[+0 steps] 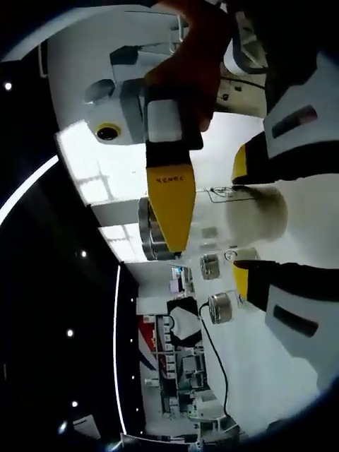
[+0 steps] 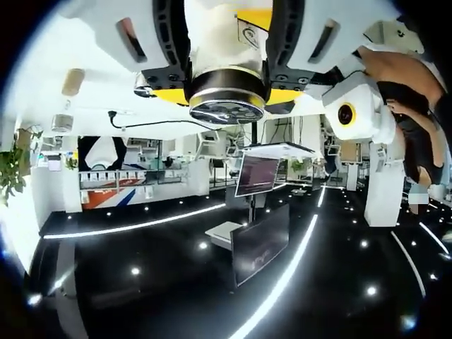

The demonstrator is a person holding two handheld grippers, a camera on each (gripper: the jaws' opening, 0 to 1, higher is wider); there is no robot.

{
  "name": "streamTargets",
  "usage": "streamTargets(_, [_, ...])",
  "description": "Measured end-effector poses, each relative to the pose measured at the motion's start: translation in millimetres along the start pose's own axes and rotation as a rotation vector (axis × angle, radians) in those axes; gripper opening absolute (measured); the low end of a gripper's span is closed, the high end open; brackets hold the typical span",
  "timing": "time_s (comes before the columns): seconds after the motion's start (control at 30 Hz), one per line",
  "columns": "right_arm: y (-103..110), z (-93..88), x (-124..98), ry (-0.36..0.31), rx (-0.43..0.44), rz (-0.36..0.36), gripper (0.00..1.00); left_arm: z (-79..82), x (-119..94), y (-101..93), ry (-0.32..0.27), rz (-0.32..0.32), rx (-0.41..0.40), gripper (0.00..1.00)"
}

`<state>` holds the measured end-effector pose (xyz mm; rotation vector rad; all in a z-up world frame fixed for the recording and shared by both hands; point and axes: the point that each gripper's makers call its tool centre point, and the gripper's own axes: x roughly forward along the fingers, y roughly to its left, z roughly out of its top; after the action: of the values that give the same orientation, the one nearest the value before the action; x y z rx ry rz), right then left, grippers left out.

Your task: Rotate the seasoning bottle until the label or dispensing opening points toward the visible target arrow and the bottle remains upright within the marked orientation range

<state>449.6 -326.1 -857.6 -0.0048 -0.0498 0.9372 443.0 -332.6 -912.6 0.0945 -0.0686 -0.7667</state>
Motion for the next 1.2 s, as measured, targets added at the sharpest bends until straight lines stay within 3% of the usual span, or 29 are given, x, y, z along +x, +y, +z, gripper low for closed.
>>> streamTargets(0.13, [-9,2.4,-5,-0.002,0.003,-0.015,0.38,2.1,-4,4.2,-0.008,-0.031,-0.073,0.54])
streamTargets(0.33, [-29,4.4,-14,-0.002,0.023,-0.036,0.38,-1.2,-6,7.7,-0.001,-0.038,-0.100,0.68])
streamTargets(0.73, [-63,7.3,-28,-0.001,0.027,-0.075,0.38,-6.8,-5,15.1,0.036,-0.008,-0.046,0.99])
streamTargets(1.2, [-102,-2.7,-26,0.015,0.011,-0.090,0.38,-12.6,-6,20.3,0.060,0.014,-0.040,1.00])
